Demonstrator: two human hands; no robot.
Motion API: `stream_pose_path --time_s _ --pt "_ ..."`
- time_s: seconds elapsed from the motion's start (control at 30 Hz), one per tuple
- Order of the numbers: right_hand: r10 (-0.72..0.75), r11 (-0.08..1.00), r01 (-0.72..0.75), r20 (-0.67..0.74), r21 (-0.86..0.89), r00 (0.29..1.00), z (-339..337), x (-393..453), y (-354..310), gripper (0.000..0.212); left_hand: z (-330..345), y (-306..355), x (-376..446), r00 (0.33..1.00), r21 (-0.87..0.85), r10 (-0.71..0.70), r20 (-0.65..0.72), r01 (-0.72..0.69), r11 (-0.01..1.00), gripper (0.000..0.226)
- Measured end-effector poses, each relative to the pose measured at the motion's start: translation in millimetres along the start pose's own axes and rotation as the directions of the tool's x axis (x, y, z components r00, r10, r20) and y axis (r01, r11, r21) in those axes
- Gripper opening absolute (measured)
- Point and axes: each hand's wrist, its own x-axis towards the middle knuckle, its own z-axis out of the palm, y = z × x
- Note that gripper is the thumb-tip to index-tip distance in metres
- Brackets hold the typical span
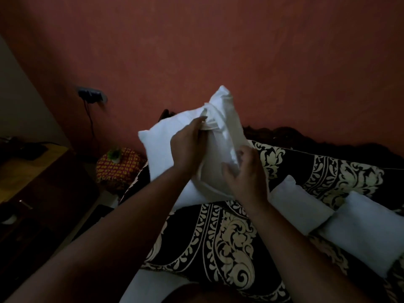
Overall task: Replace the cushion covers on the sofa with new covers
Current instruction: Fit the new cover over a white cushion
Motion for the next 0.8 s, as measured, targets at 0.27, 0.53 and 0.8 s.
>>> stream_pose_path --time_s 0.27,0.53,0.8 --pt "0.163 0.946 -0.183 -0.095 -0.269 0.982 9 -44 55 0.049 -10 -16 5 0.998 -0.026 -0.07 -0.003 0.07 0.997 0.032" --pt "0.215 0.927 -0.243 -0.128 -0.285 0.968 -14 -10 80 0.1 -14 -40 -8 0.983 -0.108 -0.185 -0.005 0.183 0.977 0.029" --pt "0.124 0.987 -0.087 0.29 -0.138 0.949 6 9 65 0.022 -11 -55 -13 0.961 -0.046 -0.27 -0.068 0.267 0.963 0.031"
